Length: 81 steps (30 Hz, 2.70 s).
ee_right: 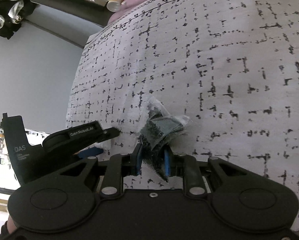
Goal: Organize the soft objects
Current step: 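Grasp the white cloth ball with the left gripper and lift it, then carry the white ball into the box with the left gripper while the right gripper carries the black bag over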
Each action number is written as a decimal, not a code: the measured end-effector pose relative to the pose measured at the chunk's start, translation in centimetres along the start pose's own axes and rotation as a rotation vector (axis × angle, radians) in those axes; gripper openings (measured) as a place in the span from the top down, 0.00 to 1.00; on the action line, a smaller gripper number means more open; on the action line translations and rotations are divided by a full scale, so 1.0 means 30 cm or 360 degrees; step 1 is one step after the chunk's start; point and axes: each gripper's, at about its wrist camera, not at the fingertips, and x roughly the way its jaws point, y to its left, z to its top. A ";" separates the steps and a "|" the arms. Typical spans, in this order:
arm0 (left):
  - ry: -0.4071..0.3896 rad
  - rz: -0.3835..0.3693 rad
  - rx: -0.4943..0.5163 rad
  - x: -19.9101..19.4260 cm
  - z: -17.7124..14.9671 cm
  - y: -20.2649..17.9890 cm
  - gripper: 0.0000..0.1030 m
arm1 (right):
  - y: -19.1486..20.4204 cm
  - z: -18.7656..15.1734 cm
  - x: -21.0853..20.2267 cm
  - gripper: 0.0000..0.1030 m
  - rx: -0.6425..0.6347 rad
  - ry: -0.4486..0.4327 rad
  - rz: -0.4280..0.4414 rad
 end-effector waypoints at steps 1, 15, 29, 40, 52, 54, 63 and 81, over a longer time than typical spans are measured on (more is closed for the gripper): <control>-0.0008 -0.0006 -0.0002 -0.006 0.001 0.002 0.54 | -0.003 -0.003 -0.005 0.79 0.0002 -0.0003 -0.0005; -0.0114 -0.0115 -0.0018 -0.215 -0.066 0.033 0.54 | 0.065 -0.029 -0.098 0.79 -0.0056 -0.0086 0.0042; -0.0203 -0.0189 -0.0053 -0.396 -0.138 0.093 0.54 | 0.164 -0.084 -0.219 0.79 -0.0149 -0.0180 0.0064; -0.0258 -0.0214 -0.0109 -0.507 -0.181 0.196 0.54 | 0.276 -0.132 -0.259 0.79 -0.0254 -0.0234 0.0086; -0.0309 -0.0216 -0.0195 -0.579 -0.198 0.354 0.54 | 0.415 -0.189 -0.233 0.79 -0.0404 -0.0245 0.0105; -0.0311 -0.0212 -0.0210 -0.582 -0.197 0.385 0.54 | 0.438 -0.198 -0.222 0.79 -0.0420 -0.0239 0.0106; -0.0316 -0.0191 -0.0321 -0.577 -0.190 0.526 0.54 | 0.540 -0.235 -0.165 0.79 -0.0497 -0.0195 0.0116; -0.0206 -0.0110 -0.0519 -0.490 -0.207 0.744 0.54 | 0.719 -0.285 -0.023 0.79 -0.0629 -0.0106 0.0163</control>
